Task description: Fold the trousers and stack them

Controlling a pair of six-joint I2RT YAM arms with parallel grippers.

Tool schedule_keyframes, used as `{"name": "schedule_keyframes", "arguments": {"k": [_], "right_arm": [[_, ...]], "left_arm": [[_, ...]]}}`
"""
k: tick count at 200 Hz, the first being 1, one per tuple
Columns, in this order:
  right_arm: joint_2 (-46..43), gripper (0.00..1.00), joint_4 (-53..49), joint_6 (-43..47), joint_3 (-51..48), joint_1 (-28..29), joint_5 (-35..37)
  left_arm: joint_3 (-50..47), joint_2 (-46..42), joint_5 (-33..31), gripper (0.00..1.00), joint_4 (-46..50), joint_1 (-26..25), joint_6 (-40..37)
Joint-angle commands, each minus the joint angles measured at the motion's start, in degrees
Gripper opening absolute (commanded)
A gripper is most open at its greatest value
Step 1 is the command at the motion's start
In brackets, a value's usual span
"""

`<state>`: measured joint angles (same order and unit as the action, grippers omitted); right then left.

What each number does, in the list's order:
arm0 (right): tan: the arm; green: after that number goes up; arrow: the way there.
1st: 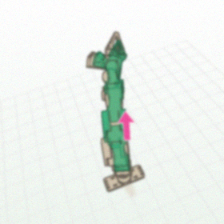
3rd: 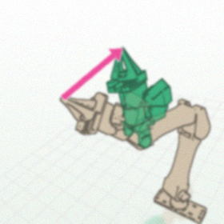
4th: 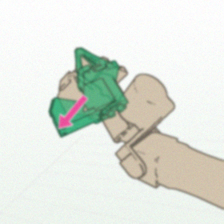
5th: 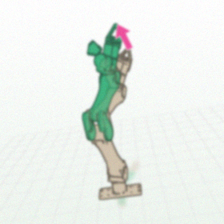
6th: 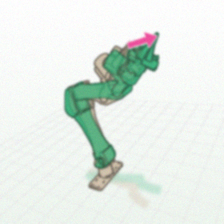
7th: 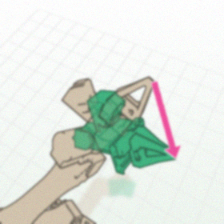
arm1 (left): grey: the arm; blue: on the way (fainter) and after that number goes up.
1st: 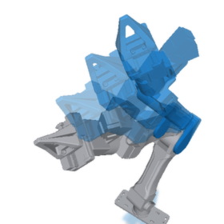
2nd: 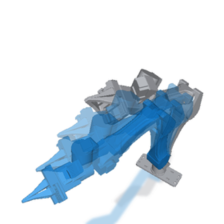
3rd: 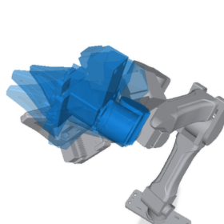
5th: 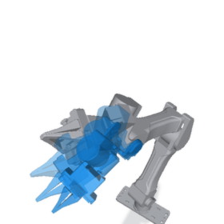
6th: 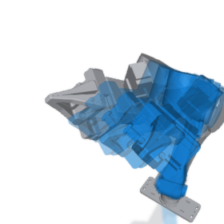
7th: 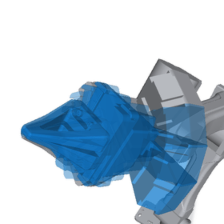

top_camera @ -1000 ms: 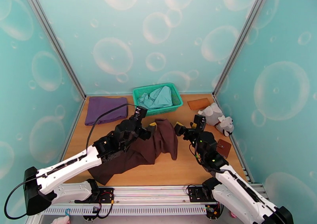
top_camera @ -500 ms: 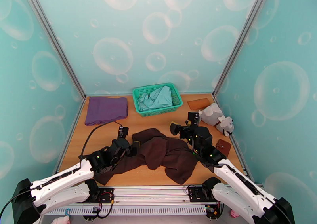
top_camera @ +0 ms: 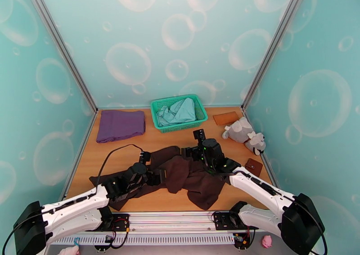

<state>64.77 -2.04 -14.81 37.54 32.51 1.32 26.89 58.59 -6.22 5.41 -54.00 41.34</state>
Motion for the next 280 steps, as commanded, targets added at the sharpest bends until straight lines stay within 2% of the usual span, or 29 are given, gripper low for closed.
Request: {"name": "schedule_keyframes", "arguments": {"k": [1, 15, 32, 57, 72, 98, 133, 163, 182, 194, 207, 255, 280], "right_arm": [[0.1, 0.99, 0.4, 1.9, 1.2, 0.4, -0.5], [0.5, 0.99, 0.9, 1.8, 1.1, 0.3, -1.0], [1.5, 0.99, 0.8, 1.9, 1.3, 0.3, -1.4], [2.8, 0.99, 0.9, 1.8, 1.4, 0.3, -1.3], [3.2, 0.99, 1.1, 1.5, 1.5, 0.0, -2.0], [2.3, 0.99, 2.0, 0.8, 0.8, -0.9, -3.0], [-2.3, 0.99, 5.3, 0.1, -1.9, -2.2, -3.1], [-8.7, 0.99, 10.8, 0.1, -6.2, -2.9, -4.2], [-11.8, 0.99, 12.6, -0.1, -8.1, -3.7, -4.8], [-12.7, 0.99, 14.7, -0.3, -8.8, -4.0, -5.9], [-12.2, 0.99, 15.0, -0.4, -8.7, -4.3, -7.8], [-10.2, 0.99, 17.1, 2.4, -7.8, -2.5, -19.2], [-12.2, 0.99, 17.0, 5.9, -8.0, 2.0, -14.3]], "left_arm": [[-1.0, 3.0, 3.9, 0.92, -7.7, 0.3, 2.1], [-0.1, 5.4, 3.6, 0.86, -8.2, 0.3, 2.3], [1.7, 8.0, 2.1, 0.68, -7.0, 0.3, 1.9], [4.0, 8.7, 0.2, 0.22, -5.6, 0.3, 1.2], [5.2, 7.8, -0.8, 0.00, -5.1, 0.3, 0.6], [10.1, 4.6, -5.1, 0.00, -0.5, 0.3, -3.5], [22.9, 3.2, -12.7, 0.00, 7.5, 0.3, -15.0], [31.2, 5.2, -10.5, 0.00, 8.4, 0.3, -26.4], [32.2, 6.0, -10.0, 0.00, 6.3, 0.5, -30.8], [32.3, 6.5, -7.4, 0.00, 4.9, 1.0, -33.1], [32.5, 7.3, -5.5, 0.00, 3.8, 1.3, -34.5], [36.5, 10.5, -7.9, 0.00, 6.5, 3.7, -33.1], [35.5, 10.0, -6.5, 0.00, 6.5, 4.3, -31.5]]}}
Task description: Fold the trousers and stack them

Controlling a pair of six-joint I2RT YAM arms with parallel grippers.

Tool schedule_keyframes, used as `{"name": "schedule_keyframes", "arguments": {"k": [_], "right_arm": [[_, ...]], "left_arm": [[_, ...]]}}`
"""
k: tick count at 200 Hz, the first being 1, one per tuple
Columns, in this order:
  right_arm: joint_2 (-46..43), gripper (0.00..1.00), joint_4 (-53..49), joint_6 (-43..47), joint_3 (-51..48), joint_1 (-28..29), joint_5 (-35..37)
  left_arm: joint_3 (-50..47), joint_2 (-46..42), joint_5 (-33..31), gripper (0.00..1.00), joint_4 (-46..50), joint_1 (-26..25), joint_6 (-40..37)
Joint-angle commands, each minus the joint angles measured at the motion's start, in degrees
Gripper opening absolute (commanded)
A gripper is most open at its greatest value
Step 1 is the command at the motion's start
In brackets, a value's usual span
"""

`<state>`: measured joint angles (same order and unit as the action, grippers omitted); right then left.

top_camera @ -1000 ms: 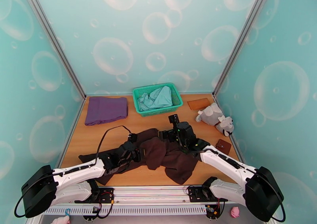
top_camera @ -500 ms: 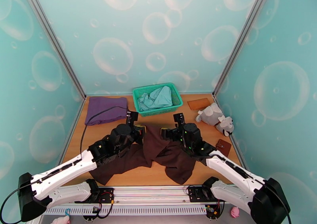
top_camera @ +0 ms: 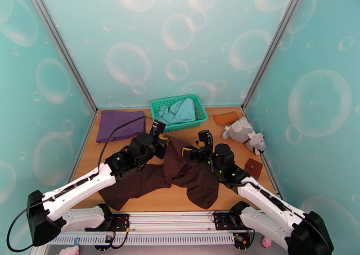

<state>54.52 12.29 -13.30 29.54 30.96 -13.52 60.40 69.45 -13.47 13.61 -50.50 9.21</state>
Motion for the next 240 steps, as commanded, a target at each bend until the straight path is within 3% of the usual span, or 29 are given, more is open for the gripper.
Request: {"name": "schedule_keyframes", "arguments": {"k": [1, 27, 73, 135, 149, 177, 185, 194, 202, 217, 240], "right_arm": [[-2.0, 0.99, 2.6, 4.5, 0.1, 3.8, 1.0], [-0.9, 0.99, 1.5, 5.9, 0.6, 6.4, 8.1], [4.6, 0.98, -1.0, 9.6, 3.5, 10.9, 13.5], [6.7, 0.24, -2.7, 10.2, 5.4, 11.5, 9.4], [5.5, 0.00, -2.6, 10.0, 5.3, 11.4, 9.7], [2.2, 0.00, -2.8, 8.8, 4.5, 9.4, 10.0], [1.1, 0.00, -3.5, 8.0, 4.7, 8.2, 9.7], [-0.1, 0.00, -4.9, 6.8, 5.4, 6.6, 9.7], [-1.3, 0.00, -6.8, 5.8, 6.2, 5.0, 9.7], [-3.6, 0.00, -10.3, 4.8, 7.3, 2.0, 9.1], [-7.1, 0.00, -13.5, 3.3, 6.9, -1.0, 8.5]], "left_arm": [[2.0, -0.9, 0.8, 0.00, -1.7, 0.8, 0.7], [-0.6, -2.3, 6.0, 0.00, -2.4, 0.9, 0.6], [-2.5, -4.2, 10.9, 0.00, -3.4, 0.9, 0.2], [-5.9, -7.9, 9.4, 0.00, -4.4, 1.1, 0.6], [-6.7, -8.7, 7.8, 0.00, -4.6, 1.2, 1.2], [-7.9, -10.2, 4.6, 0.00, -4.8, 1.5, 1.8], [-8.3, -10.8, 3.7, 0.19, -5.0, 1.5, 1.9], [-8.9, -11.5, 3.2, 0.53, -5.1, 1.5, 1.9], [-9.6, -12.4, 3.2, 0.68, -5.4, 1.5, 1.8], [-10.7, -14.2, 2.5, 0.78, -6.2, 1.5, 2.3], [-15.1, -16.0, -0.5, 0.83, -6.6, 1.5, 4.2]]}}
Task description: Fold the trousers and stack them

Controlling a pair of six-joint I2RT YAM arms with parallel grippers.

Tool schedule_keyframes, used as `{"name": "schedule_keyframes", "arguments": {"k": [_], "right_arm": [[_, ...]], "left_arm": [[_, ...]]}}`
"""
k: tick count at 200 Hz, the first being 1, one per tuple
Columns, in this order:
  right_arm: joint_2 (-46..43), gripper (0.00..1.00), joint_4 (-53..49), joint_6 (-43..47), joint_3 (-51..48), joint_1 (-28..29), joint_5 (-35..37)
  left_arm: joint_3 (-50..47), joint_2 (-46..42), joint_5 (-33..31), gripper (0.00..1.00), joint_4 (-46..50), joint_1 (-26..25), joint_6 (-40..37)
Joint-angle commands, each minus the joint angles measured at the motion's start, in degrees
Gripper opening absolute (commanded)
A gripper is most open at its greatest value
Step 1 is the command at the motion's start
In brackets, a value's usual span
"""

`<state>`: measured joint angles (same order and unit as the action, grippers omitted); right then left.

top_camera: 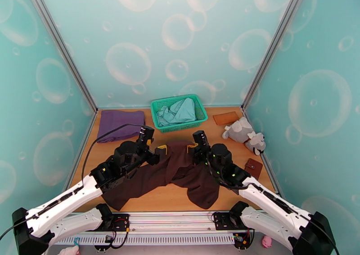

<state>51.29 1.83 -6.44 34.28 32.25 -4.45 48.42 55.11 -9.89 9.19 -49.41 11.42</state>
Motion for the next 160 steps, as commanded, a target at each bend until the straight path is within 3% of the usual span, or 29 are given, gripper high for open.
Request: {"name": "schedule_keyframes", "arguments": {"k": [1, 44, 67, 114, 136, 160], "right_arm": [[-4.0, 0.00, -3.1, -3.7, 2.0, -2.3, -0.6], [-9.9, 0.00, -4.5, -7.9, -2.7, -2.7, -0.2], [-10.2, 0.00, -9.3, -10.5, -0.8, -3.0, 8.5], [-10.1, 0.00, -14.8, -15.0, 6.7, -4.8, 17.7], [-9.3, 0.00, -14.4, -13.6, 10.3, -4.8, 16.5], [-8.9, 0.00, -13.4, -12.5, 14.2, -4.8, 12.6]], "left_arm": [[-3.2, -1.8, -4.1, 0.83, -2.2, 0.4, 2.1], [-10.4, 0.3, 4.3, 0.82, -3.5, 0.4, 5.4], [-13.3, 3.0, 10.4, 0.82, -4.9, -1.7, 6.3], [-17.3, 7.0, -4.4, 0.88, -2.8, -12.8, 8.7], [-18.9, 9.4, -9.2, 0.99, -2.0, -15.5, 10.3], [-20.1, 13.0, -11.1, 0.99, -2.9, -16.3, 12.2]]}}
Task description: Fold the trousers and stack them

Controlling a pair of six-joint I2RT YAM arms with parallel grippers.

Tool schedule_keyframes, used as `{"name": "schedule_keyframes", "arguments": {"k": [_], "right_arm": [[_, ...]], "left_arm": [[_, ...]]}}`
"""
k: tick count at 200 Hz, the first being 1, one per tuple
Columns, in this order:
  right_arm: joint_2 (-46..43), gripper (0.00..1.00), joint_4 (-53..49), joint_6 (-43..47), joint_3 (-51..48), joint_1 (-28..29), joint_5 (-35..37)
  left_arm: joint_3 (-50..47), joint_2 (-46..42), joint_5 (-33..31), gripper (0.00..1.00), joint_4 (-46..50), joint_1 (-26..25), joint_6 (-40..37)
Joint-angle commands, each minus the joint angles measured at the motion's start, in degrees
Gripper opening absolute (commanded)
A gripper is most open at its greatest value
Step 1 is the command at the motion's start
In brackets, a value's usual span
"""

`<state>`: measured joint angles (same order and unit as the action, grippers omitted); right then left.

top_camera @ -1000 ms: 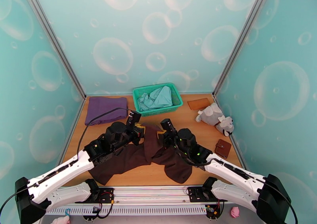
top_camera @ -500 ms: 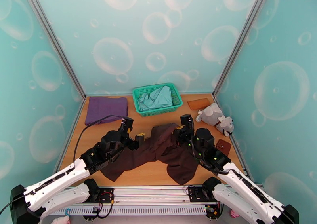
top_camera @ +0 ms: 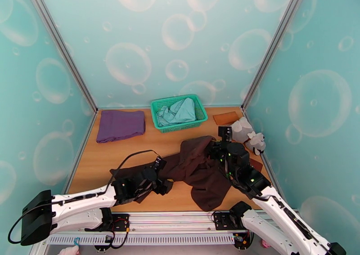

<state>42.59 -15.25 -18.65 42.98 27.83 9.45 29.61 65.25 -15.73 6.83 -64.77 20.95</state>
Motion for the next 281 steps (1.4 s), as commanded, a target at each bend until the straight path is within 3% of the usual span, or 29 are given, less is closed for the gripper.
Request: {"name": "schedule_keyframes", "arguments": {"k": [1, 35, 51, 60, 69, 81, 107, 130, 151, 169, 195, 210, 252, 281], "right_arm": [[-0.2, 0.00, 3.7, -0.2, 5.7, -0.4, -1.5], [0.3, 0.00, 3.4, -0.9, 10.1, -0.4, -0.3], [0.1, 0.00, 3.7, -2.3, 11.0, -0.5, 0.6], [-0.1, 0.00, 3.6, -3.5, 11.2, -0.4, 1.7], [-0.6, 0.00, 3.5, -5.0, 11.2, -0.5, 3.6], [-1.4, 0.00, 2.7, -7.1, 11.2, -0.4, 7.0], [-6.2, 0.00, 0.5, -11.7, 9.3, -0.5, 18.2], [-12.5, 0.00, -0.4, -13.1, 6.8, -0.4, 26.7], [-17.5, 0.00, 0.2, -12.4, 5.1, -0.4, 29.2], [-19.1, 0.00, 1.2, -12.5, 4.0, -0.3, 28.0], [-14.0, 0.00, 3.8, -15.9, 0.6, -0.1, 23.1], [-9.8, 0.00, 8.0, -18.4, -2.8, 1.5, 21.6], [5.2, 0.00, 22.8, -17.0, -8.4, 15.0, 37.4], [13.4, 0.00, 28.5, -19.9, -9.2, 15.5, 34.6]], "left_arm": [[-1.3, 3.1, -5.3, 0.99, -0.6, -1.0, 2.8], [1.0, 11.2, -6.3, 0.96, 0.5, -1.2, 6.2], [2.6, 15.6, -9.2, 0.85, 1.6, -1.2, 7.4], [3.9, 17.6, -12.1, 0.66, 3.1, -1.2, 8.5], [5.1, 18.6, -15.7, 0.34, 4.7, -1.3, 10.5], [5.4, 17.5, -19.7, 0.00, 5.9, -1.4, 12.7], [4.0, 7.5, -27.3, 0.00, 10.5, -1.2, 18.3], [5.3, -4.4, -32.7, 0.00, 20.5, -1.1, 23.5], [8.9, -13.4, -36.0, 0.00, 28.8, 0.1, 24.3], [12.2, -17.9, -33.9, 0.00, 30.3, 3.9, 19.5], [16.3, -16.8, -25.4, 0.00, 30.8, 14.4, 12.8], [18.8, -13.6, -24.3, 0.00, 32.9, 20.3, 10.6], [23.5, -6.4, -25.6, 0.00, 35.6, 29.8, 9.7], [24.9, -3.9, -27.4, 0.00, 34.9, 35.3, 9.2]]}}
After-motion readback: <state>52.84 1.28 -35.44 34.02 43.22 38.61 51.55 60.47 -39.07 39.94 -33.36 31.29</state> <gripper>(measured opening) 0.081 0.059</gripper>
